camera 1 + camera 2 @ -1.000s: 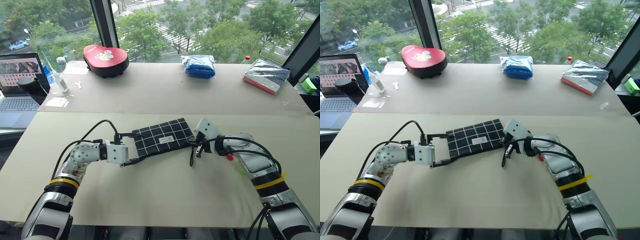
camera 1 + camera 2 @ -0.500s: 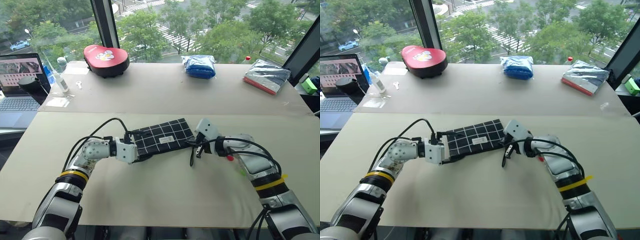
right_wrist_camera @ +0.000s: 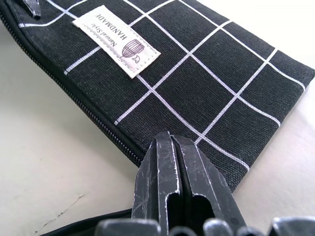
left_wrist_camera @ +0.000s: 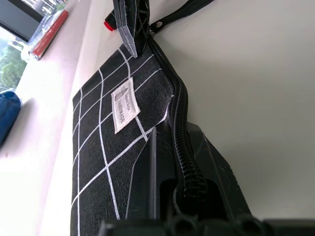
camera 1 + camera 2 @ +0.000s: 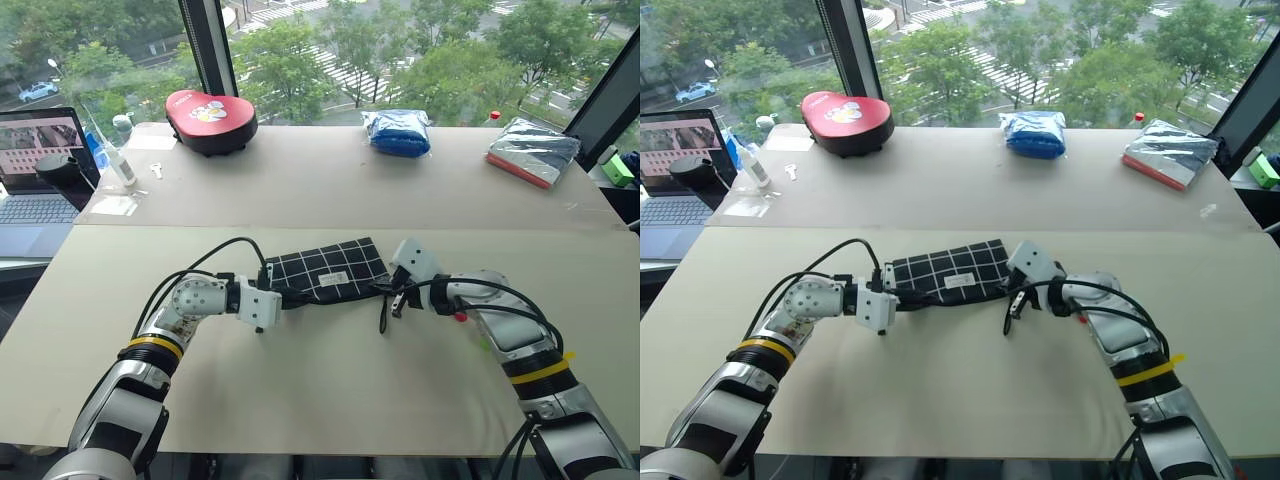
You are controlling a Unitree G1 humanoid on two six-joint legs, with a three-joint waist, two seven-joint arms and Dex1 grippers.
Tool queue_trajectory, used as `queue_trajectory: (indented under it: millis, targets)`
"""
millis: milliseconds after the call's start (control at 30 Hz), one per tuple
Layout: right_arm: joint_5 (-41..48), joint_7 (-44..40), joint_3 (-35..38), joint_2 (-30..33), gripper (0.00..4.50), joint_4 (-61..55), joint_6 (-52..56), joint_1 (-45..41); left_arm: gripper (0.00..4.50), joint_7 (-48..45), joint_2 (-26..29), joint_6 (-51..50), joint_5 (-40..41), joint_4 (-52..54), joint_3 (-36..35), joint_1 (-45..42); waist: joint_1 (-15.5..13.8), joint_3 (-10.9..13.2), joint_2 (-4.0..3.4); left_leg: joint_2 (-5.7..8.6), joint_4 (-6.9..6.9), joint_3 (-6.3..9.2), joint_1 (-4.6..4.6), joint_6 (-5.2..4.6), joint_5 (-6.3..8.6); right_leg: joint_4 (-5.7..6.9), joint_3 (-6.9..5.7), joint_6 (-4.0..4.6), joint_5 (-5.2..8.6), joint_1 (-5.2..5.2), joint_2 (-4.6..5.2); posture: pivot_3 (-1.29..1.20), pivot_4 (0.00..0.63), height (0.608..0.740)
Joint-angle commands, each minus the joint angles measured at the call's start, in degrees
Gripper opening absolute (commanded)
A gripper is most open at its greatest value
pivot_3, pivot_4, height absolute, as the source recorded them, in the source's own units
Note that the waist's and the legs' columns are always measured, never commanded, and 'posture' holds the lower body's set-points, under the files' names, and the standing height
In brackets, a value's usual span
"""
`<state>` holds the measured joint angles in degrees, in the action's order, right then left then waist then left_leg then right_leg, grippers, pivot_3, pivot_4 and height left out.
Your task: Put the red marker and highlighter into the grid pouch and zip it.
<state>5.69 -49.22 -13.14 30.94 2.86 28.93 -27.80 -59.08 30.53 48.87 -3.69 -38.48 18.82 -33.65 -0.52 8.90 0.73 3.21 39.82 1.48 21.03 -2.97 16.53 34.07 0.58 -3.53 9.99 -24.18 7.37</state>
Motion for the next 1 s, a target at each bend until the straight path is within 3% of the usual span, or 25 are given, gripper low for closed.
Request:
queue_trajectory:
  millis: [33, 100, 267, 333, 533, 667, 1000]
  targets:
    - [3.7, 1.7, 4.1, -3.0, 0.29, 1.7, 2.0, -0.8, 0.0, -1.6, -1.5, -7.5, 3.4, 5.6, 0.4, 3.7, 0.1, 0.0, 0.0, -0.01, -0.01, 0.0, 0.01, 0.0, 0.0, 0.0, 0.0, 0.0, 0.0, -0.01, -0.01, 0.0, 0.15, 0.74]
    - [6.1, 2.0, 7.2, -4.1, 0.73, 1.4, 2.5, -1.7, 0.0, -1.8, -1.3, -9.1, 3.6, 7.4, 0.1, 4.3, 0.0, 0.0, 0.01, -0.02, 0.0, 0.0, 0.05, 0.0, 0.0, 0.0, 0.0, 0.0, 0.0, -0.06, 0.0, 0.0, 0.15, 0.74]
    - [13.7, 2.7, 16.2, -2.8, 2.65, -2.4, 9.5, -3.0, 0.0, -0.3, -2.8, -14.2, 6.3, 10.0, -2.5, 5.0, -0.1, 0.0, -0.02, 0.01, -0.01, 0.01, 0.16, 0.0, 0.0, -0.01, 0.01, 0.0, 0.0, -0.18, 0.0, 0.0, 0.15, 0.74]
    - [20.0, 1.8, 21.5, -2.1, 3.09, -4.4, 14.7, -3.2, 0.0, 0.3, -3.6, -16.6, 7.5, 11.7, -3.6, 5.2, -0.1, 0.0, -0.01, 0.0, -0.03, 0.01, 0.18, -0.01, 0.01, -0.01, 0.0, 0.0, 0.0, -0.21, 0.0, 0.0, 0.15, 0.74]
    - [27.4, 2.1, 30.5, 4.5, 3.09, -13.0, 20.2, 0.1, 0.0, 4.2, -5.8, -25.7, 10.6, 17.5, -7.2, 5.6, 0.0, 0.1, 0.04, -0.03, -0.05, 0.03, 0.39, -0.03, 0.02, -0.01, -0.01, 0.0, 0.0, -0.37, -0.01, 0.0, 0.15, 0.74]
    - [21.1, 6.3, 23.9, 6.4, 3.09, -16.6, 18.1, 5.5, 0.0, 6.9, -7.0, -31.0, 11.4, 21.0, -9.0, 5.1, 0.1, 0.1, 0.06, -0.04, -0.05, 0.03, 0.38, -0.04, 0.03, -0.03, -0.01, 0.0, 0.0, -0.36, -0.01, 0.0, 0.15, 0.74]
    - [16.3, 17.2, 18.6, -2.5, 3.09, -8.8, 16.5, 1.6, 0.0, 8.0, -7.7, -35.2, 10.5, 24.0, -9.1, 4.3, 0.8, 0.2, 0.08, 0.0, -0.02, -0.02, 0.39, 0.04, -0.01, -0.02, 0.07, 0.0, -0.01, -0.41, -0.01, 0.0, 0.15, 0.74]
